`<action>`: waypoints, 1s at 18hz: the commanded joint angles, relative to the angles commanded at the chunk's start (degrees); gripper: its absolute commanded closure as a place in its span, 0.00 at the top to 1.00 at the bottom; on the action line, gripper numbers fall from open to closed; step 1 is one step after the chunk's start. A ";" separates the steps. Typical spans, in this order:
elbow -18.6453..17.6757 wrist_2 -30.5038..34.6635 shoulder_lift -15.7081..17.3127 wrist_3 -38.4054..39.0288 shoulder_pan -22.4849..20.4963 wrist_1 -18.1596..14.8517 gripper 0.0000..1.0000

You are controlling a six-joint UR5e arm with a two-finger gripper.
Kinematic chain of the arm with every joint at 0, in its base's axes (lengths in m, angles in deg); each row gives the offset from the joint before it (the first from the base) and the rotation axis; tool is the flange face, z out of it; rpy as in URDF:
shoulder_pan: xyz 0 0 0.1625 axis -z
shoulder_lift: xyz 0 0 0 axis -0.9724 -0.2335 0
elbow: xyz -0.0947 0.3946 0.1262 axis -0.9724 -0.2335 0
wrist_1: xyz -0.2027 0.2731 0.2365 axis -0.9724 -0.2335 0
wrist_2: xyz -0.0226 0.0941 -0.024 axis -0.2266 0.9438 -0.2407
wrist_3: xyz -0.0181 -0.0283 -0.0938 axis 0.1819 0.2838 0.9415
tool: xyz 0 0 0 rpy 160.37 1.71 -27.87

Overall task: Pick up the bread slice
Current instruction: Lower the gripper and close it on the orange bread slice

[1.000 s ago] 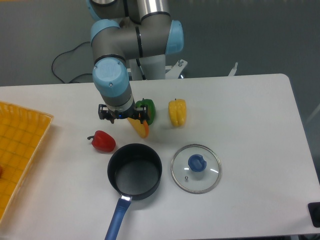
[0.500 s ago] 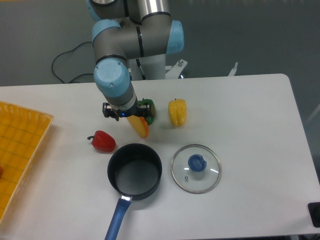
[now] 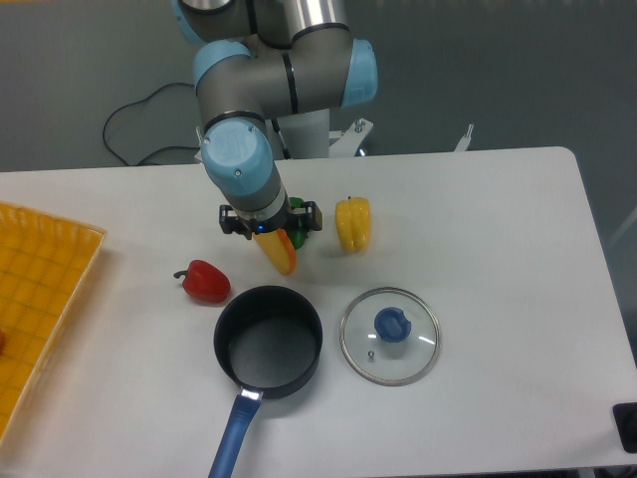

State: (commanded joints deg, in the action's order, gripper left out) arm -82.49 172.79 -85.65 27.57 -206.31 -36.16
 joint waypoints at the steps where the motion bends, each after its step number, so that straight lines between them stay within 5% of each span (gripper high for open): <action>1: 0.00 0.00 -0.17 -0.18 0.09 0.09 1.00; 18: -0.79 1.76 -2.73 2.72 0.88 0.35 0.96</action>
State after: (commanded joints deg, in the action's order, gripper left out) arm -83.28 174.54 -88.38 30.29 -205.43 -35.81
